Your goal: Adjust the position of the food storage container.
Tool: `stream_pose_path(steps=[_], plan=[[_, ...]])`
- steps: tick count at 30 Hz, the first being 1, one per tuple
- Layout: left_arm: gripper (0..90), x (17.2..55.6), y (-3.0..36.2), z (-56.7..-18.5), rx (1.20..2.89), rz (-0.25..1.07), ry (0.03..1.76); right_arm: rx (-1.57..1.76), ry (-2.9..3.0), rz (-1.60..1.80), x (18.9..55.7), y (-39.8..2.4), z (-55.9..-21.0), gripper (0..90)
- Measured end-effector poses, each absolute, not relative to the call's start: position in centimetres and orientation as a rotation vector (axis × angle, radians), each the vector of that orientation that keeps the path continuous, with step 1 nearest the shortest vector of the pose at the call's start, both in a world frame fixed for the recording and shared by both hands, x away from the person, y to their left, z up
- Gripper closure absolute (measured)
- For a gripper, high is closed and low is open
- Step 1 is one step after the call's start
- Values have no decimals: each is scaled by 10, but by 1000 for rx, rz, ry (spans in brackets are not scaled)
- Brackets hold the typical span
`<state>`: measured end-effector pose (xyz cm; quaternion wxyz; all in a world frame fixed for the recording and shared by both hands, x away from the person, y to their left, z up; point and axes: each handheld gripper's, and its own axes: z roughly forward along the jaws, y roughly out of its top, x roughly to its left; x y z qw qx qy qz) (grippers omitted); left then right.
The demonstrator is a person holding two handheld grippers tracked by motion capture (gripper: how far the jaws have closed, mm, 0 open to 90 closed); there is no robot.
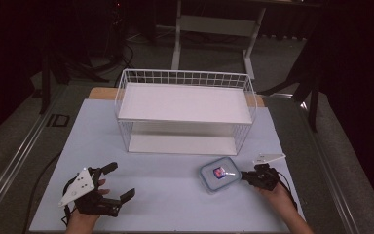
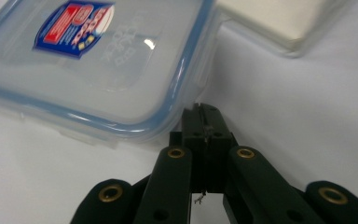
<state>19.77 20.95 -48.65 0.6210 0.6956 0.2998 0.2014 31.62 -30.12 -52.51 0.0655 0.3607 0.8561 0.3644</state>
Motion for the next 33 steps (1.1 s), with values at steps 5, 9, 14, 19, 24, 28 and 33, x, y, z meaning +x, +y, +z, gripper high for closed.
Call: stream_pose_path(steps=[5, 9, 14, 19, 24, 28, 33], plan=[[3, 199, 209, -487, 1607, 457, 693, 1074, 2644, 1114, 308, -282, -526, 900], [3, 200, 208, -488, 1618, 452, 693, 1053, 2680, 1109, 306, -266, -526, 900], [3, 201, 207, -489, 1630, 441, 692, 1056, 2699, 1113, 304, -250, -527, 900], [3, 201, 206, -490, 1637, 442, 695, 1026, 2736, 1114, 296, -229, -525, 900], [3, 201, 205, -490, 1642, 445, 690, 987, 2746, 1102, 296, -216, -525, 900], [3, 201, 203, -490, 1653, 444, 686, 1000, 2753, 1106, 299, -210, -528, 900], [3, 202, 202, -491, 1666, 446, 686, 980, 2759, 1108, 299, -201, -529, 900]])
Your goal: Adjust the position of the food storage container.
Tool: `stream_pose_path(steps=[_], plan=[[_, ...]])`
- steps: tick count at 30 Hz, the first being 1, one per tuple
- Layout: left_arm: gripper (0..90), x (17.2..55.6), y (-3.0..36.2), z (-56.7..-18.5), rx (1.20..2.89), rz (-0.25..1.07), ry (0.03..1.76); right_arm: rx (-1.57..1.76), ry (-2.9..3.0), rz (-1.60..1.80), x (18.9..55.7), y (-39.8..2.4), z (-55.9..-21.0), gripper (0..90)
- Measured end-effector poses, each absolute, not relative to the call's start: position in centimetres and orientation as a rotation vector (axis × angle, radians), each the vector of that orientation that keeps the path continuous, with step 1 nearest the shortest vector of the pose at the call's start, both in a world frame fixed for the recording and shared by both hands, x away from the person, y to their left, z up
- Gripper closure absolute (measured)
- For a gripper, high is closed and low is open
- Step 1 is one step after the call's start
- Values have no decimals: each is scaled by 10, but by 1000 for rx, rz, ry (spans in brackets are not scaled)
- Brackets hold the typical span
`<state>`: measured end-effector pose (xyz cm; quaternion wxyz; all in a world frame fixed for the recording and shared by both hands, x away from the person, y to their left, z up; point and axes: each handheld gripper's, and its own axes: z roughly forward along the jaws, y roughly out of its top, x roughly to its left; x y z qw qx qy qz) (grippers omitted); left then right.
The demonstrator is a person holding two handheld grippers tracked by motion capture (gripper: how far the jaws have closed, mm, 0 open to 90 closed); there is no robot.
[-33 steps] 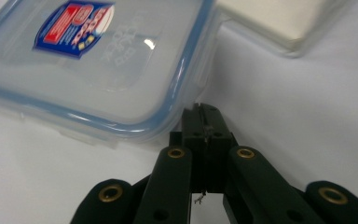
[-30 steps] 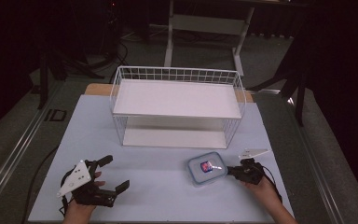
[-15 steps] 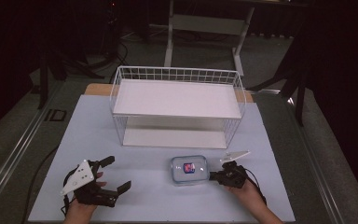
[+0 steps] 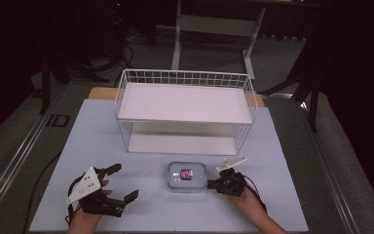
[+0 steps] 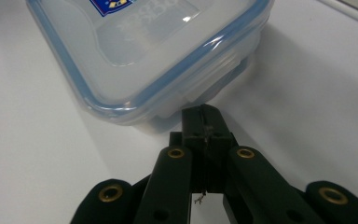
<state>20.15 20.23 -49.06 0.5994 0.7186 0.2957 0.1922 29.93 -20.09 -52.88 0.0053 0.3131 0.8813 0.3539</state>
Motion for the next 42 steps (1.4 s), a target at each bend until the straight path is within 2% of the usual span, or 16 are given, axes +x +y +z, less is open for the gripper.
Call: stream_pose_path(steps=[12, 19, 20, 25, 27, 28, 29, 33, 37, 42], plan=[[3, 202, 197, -492, 1693, 425, 672, 967, 2752, 1105, 303, -191, -531, 900], [3, 205, 197, -494, 1711, 422, 706, 949, 2704, 1125, 299, -202, -521, 885], [3, 205, 197, -493, 1715, 423, 705, 957, 2690, 1150, 297, -206, -517, 855], [3, 204, 194, -484, 1710, 382, 684, 968, 2598, 1320, 282, -223, -496, 413], [3, 204, 191, -481, 1716, 367, 670, 977, 2551, 1387, 278, -227, -490, 282], [3, 205, 190, -479, 1720, 347, 670, 957, 2563, 1411, 276, -229, -487, 180], [3, 205, 188, -478, 1721, 334, 668, 948, 2573, 1411, 275, -230, -485, 132], [3, 212, 182, -473, 1747, 253, 668, 930, 2519, 1430, 269, -230, -480, 135], [3, 219, 173, -467, 1810, 171, 665, 935, 2472, 1387, 262, -224, -475, 206], [3, 232, 163, -470, 1841, 89, 719, 940, 2424, 1407, 258, -217, -472, 186]])
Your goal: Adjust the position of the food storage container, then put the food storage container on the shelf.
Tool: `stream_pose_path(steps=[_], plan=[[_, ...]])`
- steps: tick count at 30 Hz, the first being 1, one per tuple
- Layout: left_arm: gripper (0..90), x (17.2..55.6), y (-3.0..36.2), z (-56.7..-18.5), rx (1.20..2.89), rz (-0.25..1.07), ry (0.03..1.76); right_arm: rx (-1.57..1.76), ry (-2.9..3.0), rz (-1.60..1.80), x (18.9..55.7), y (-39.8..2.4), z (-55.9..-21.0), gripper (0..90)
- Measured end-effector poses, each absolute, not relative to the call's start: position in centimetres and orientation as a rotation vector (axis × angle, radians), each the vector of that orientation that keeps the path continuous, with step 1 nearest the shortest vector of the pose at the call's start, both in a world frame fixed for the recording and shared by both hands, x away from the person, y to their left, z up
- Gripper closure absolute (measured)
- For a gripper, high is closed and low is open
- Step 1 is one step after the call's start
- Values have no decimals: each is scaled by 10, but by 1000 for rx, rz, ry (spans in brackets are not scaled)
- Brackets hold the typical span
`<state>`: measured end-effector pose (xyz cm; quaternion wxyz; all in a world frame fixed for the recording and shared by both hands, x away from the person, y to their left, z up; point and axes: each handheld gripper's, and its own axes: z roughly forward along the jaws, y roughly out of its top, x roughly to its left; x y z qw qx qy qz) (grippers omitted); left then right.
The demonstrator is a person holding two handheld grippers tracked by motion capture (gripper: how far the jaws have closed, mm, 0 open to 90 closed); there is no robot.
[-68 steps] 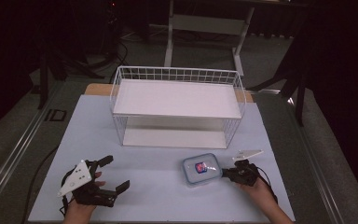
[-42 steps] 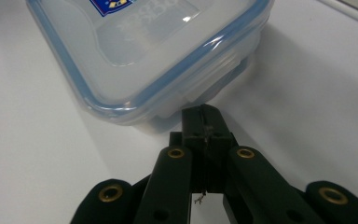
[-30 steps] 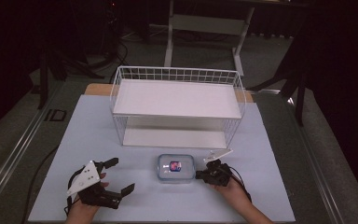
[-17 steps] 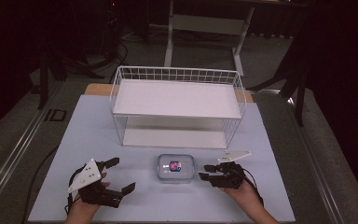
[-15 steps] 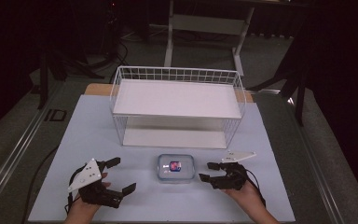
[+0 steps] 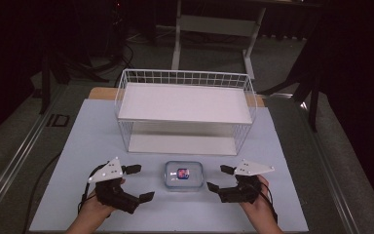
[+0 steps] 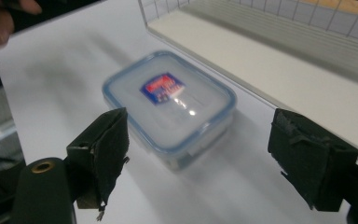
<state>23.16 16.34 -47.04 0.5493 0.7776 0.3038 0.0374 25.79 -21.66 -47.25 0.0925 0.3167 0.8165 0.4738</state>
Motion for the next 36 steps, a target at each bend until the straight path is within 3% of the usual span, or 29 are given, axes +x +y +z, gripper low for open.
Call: stream_pose_path(steps=[11, 14, 19, 25, 26, 28, 31, 36], plan=[[3, 276, 151, -490, 1783, -224, 1054, 1317, 2549, 1378, 289, -206, -485, 114], [3, 284, 147, -501, 1782, -252, 1135, 1512, 2531, 1384, 299, -204, -494, 114], [3, 295, 140, -515, 1726, -390, 1231, 1798, 2471, 1490, 314, -208, -503, 212], [4, 304, 132, -529, 1724, -538, 1293, 1944, 2501, 1440, 321, -205, -514, 254], [28, 304, 132, -531, 1705, -558, 1312, 1964, 2510, 1440, 322, -204, -516, 265], [162, 307, 135, -536, 1624, -614, 1344, 1994, 2518, 1430, 322, -203, -519, 270], [198, 309, 135, -539, 1640, -622, 1352, 2016, 2525, 1418, 323, -201, -522, 299], [388, 310, 133, -539, 1634, -652, 1361, 2051, 2555, 1416, 323, -200, -525, 371]])
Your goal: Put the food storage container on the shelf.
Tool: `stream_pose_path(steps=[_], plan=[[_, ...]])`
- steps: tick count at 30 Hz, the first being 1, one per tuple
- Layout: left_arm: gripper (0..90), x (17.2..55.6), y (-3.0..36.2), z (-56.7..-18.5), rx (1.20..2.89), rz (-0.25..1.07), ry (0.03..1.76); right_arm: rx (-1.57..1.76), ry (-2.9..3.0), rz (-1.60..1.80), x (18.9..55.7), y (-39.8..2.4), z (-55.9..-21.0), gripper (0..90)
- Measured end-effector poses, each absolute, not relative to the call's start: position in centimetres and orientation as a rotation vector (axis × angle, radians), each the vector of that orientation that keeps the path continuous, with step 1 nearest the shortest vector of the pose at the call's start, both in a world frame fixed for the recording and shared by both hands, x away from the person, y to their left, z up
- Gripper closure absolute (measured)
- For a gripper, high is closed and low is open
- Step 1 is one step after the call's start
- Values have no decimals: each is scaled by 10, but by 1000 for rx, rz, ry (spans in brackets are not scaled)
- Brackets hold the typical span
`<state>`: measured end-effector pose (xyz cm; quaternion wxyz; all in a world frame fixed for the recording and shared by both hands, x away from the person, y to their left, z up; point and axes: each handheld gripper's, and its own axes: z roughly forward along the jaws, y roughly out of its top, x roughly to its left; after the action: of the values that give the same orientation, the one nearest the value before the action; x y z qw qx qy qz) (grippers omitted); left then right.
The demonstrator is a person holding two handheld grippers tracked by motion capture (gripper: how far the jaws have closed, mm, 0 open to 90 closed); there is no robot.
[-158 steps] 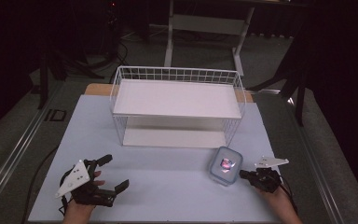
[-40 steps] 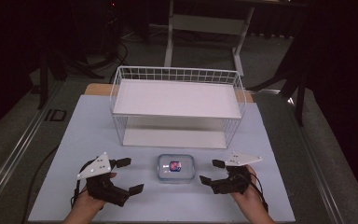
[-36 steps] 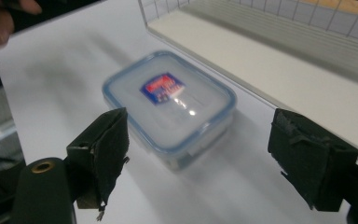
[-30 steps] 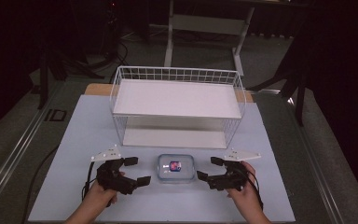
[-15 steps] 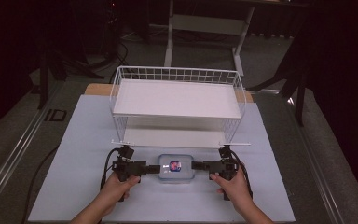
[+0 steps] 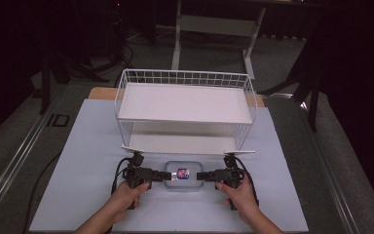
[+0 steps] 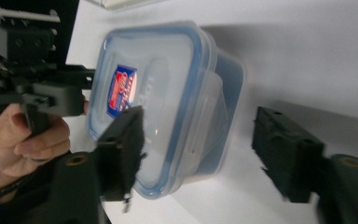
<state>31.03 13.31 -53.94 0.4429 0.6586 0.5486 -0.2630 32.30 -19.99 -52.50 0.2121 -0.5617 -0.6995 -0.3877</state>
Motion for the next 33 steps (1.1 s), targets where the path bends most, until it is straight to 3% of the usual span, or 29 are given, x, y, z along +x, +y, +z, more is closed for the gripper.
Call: stream_pose_path(steps=[4, 12, 23, 33], plan=[[483, 310, 132, -543, 1623, -674, 1372, -1540, -1922, -1084, 322, -198, -523, 463], [531, 306, 131, -536, 1660, -650, 1367, -1567, -1918, -1054, 317, -192, -519, 468], [550, 298, 127, -528, 1672, -643, 1393, -1588, -1931, -1071, 312, -192, -514, 468], [555, 314, 125, -509, 1639, -609, 1387, -1600, -1931, -1133, 322, -196, -498, 469]])
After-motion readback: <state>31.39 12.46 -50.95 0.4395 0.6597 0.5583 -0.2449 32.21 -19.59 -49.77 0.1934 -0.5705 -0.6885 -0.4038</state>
